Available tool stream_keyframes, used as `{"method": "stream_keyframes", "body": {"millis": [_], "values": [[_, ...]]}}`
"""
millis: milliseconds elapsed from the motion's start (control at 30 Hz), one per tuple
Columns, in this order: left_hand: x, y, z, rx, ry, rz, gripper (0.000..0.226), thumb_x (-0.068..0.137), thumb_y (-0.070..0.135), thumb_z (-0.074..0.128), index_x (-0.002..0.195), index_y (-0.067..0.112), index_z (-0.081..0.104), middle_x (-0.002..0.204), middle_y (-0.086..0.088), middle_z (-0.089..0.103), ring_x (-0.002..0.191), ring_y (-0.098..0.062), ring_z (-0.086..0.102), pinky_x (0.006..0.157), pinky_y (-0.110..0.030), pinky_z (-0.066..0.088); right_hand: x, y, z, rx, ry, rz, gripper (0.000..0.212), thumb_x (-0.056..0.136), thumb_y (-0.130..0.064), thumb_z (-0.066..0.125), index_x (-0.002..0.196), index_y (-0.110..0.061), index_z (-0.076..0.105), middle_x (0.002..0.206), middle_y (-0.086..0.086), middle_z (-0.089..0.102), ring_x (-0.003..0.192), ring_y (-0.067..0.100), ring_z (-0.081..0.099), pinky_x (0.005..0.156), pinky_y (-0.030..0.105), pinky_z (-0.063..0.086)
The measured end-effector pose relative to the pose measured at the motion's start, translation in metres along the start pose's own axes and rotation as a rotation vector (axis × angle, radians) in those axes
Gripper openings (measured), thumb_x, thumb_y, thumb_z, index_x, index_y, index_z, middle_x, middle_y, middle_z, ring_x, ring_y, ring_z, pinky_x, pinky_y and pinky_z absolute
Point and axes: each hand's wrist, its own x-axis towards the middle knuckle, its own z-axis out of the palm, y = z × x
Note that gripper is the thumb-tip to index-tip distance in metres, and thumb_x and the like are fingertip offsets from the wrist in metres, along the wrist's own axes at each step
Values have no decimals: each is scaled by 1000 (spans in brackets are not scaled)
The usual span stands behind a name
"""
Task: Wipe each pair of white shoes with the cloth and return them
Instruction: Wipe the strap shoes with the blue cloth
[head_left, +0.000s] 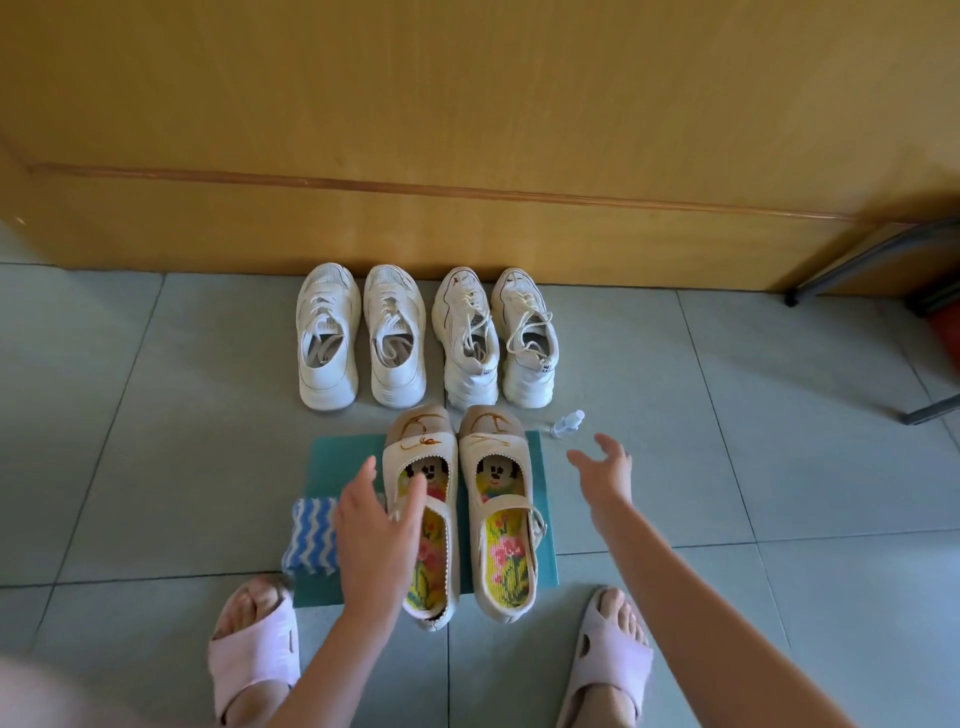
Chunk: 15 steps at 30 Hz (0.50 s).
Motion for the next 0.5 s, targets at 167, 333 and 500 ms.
{"method": "stream_keyframes", "body": {"millis": [167, 333, 500], "values": [[25, 14, -5, -107, -74, 18, 46, 92, 40, 51, 134, 20, 45, 132, 1, 52, 122, -16, 47, 104, -38, 38, 46, -11, 0, -81, -47, -19, 64, 87, -9, 63, 143, -12, 34, 145, 8, 40, 120, 26, 50, 79, 26, 43], [34, 8, -8, -115, -65, 19, 41, 95, 29, 51, 134, 19, 45, 134, 1, 50, 121, -12, 47, 98, -31, 37, 74, -9, 15, -143, -75, -48, 55, 84, -10, 67, 135, -11, 47, 130, 10, 55, 80, 20, 56, 52, 18, 41], [33, 1, -12, -127, -26, 13, 39, 95, 22, 50, 133, 18, 47, 132, 1, 50, 119, -11, 48, 92, -25, 37, 89, 0, 26, -169, -35, -108, 28, 89, -14, 60, 116, -10, 64, 101, 6, 63, 60, 10, 47, 50, 20, 34]]}}
